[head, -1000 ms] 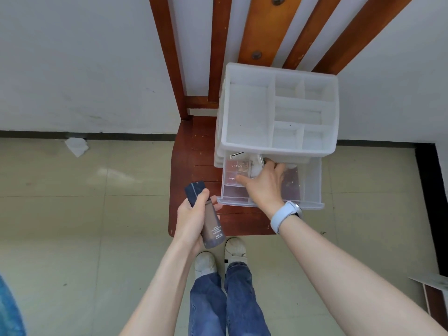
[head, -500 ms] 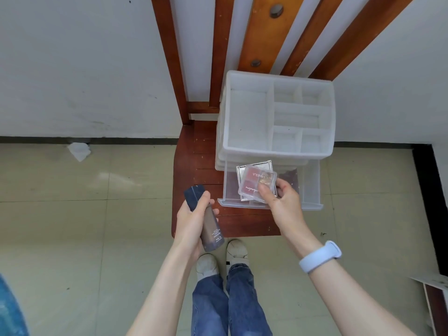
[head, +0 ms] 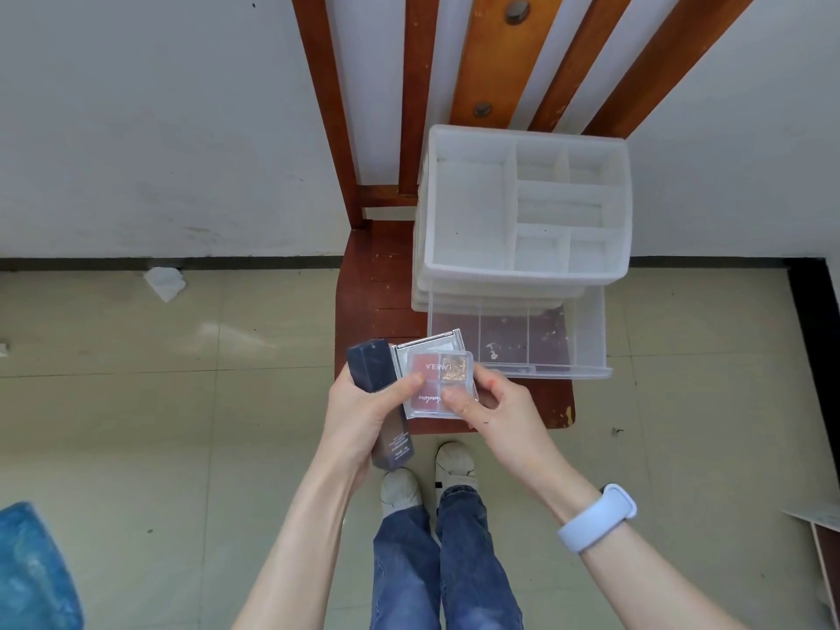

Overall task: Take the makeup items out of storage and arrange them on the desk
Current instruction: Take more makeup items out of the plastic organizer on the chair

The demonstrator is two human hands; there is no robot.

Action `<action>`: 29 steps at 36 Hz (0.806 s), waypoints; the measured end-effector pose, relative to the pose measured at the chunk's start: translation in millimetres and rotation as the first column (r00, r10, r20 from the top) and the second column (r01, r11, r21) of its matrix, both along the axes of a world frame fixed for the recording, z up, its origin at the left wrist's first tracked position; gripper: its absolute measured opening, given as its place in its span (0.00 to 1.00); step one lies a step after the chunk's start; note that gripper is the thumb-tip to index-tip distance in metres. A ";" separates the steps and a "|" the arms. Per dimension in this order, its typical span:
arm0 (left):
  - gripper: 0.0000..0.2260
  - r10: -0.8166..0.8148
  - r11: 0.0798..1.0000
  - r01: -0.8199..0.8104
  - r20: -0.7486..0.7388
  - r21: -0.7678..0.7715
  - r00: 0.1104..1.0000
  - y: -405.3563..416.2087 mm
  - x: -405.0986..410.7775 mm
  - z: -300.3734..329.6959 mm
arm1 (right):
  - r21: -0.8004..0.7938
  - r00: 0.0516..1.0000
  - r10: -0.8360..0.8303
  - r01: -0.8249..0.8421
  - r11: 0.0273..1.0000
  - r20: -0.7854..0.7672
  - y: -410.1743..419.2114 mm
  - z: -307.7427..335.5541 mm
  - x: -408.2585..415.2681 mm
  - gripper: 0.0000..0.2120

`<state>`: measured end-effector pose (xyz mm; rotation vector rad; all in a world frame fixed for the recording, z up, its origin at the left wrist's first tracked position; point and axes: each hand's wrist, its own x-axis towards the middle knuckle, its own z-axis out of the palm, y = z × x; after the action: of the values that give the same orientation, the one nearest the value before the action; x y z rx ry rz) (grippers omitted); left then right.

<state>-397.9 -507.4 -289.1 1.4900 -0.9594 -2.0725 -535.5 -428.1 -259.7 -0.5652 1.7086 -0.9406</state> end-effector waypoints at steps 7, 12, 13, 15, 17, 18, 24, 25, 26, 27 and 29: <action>0.20 0.037 0.999 -0.037 0.027 0.014 0.999 6.7 2.7 0.1 | 0.065 1.000 0.009 -0.009 0.998 -0.004 6.8 -3.8 2.1 0.15; 0.14 0.093 0.995 -0.095 0.088 0.024 0.992 11.8 12.6 -4.3 | 0.238 0.898 -0.401 0.355 0.904 0.183 15.1 -18.0 -10.7 0.17; 0.14 0.109 0.993 -0.111 0.095 0.025 0.990 12.8 14.9 -5.1 | 0.286 0.807 -0.518 0.444 0.849 0.284 15.4 -21.0 -15.0 0.16; 0.15 0.136 0.990 -0.140 0.103 0.031 0.985 14.1 18.9 -6.6 | 0.354 0.630 -0.664 0.562 0.748 0.402 14.0 -24.8 -24.3 0.17; 0.15 0.155 0.987 -0.160 0.113 0.035 0.981 15.5 22.3 -8.2 | 0.395 0.474 -0.750 0.648 0.652 0.461 11.4 -26.4 -31.6 0.15; 0.15 0.158 0.986 -0.163 0.118 0.036 0.980 15.9 23.6 -8.8 | 0.401 0.412 -0.768 0.675 0.619 0.491 9.8 -26.4 -34.4 0.12; 0.17 0.140 0.989 -0.146 0.148 0.028 0.979 18.4 25.2 -10.1 | 0.291 0.349 -0.703 0.730 0.619 0.619 -8.1 -23.2 -48.0 0.15; 0.16 0.139 0.989 -0.145 0.151 0.028 0.979 18.8 24.7 -10.1 | 0.270 0.364 -0.688 0.727 0.631 0.628 -14.1 -21.8 -50.2 0.17; 0.16 0.140 0.989 -0.145 0.151 0.027 0.979 19.1 24.0 -10.0 | 0.256 0.376 -0.678 0.724 0.641 0.632 -20.7 -20.6 -53.0 0.17; 0.16 0.140 0.989 -0.146 0.150 0.028 0.979 19.4 23.3 -9.7 | 0.246 0.393 -0.673 0.720 0.649 0.626 -27.3 -20.4 -56.6 0.16; 0.16 0.141 0.989 -0.147 0.148 0.030 0.979 19.7 22.0 -8.6 | 0.228 0.426 -0.670 0.714 0.662 0.608 -40.6 -21.7 -62.9 0.14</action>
<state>-375.9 -487.7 -297.6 1.6985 -0.8385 -1.9141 -598.4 -468.7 -281.3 0.5081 1.2114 -1.5632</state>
